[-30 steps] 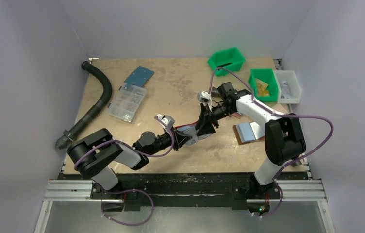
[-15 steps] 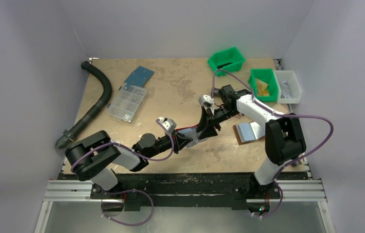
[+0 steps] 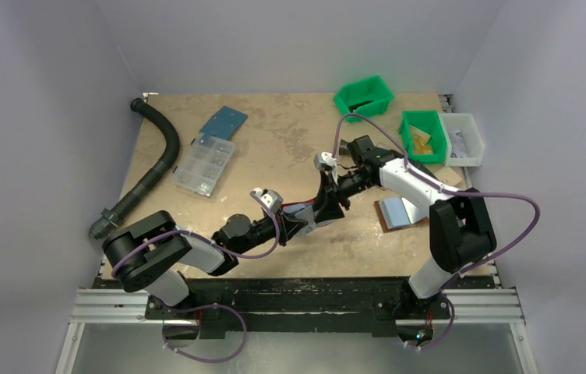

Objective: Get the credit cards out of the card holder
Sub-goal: Remove the credit card from the card holder.

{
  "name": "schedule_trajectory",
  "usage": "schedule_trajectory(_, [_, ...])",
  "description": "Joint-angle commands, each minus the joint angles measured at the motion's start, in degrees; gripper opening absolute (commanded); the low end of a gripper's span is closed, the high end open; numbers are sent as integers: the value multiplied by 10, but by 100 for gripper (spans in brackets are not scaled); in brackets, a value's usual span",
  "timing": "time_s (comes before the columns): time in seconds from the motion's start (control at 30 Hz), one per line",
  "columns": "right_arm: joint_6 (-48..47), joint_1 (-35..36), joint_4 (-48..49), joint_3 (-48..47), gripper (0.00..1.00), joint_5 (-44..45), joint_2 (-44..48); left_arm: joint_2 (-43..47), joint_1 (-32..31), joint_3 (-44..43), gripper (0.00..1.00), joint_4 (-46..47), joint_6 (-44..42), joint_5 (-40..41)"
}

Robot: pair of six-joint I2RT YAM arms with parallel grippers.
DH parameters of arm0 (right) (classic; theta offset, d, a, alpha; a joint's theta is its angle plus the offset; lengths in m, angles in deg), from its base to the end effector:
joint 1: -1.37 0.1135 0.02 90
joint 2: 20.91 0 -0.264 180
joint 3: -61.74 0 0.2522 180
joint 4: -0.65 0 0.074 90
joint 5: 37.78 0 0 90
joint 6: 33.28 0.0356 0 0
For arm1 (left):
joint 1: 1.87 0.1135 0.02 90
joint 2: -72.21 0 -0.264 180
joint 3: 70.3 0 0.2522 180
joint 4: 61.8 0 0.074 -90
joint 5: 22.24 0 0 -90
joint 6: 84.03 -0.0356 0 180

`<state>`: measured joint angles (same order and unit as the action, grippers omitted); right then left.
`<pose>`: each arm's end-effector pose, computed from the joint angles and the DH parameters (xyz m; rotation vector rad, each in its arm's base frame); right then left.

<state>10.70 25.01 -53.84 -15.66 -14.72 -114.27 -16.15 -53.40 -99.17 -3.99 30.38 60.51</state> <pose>0.2685 0.1533 0.2248 -1.4919 1.6966 1.3808 0.1519 -0.1983 0.1569 0.5051 1.6438 -1.1112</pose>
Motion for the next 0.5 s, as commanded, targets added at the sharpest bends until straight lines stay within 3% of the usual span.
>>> schedule_trajectory(0.0, [-2,28,7,-8,51,-15,-2,31,-10,-24,0,92,-9,-7])
schedule_trajectory(0.47, [10,34,-2,-22,35,-24,-20,22,-13,-25,0,103,9,38])
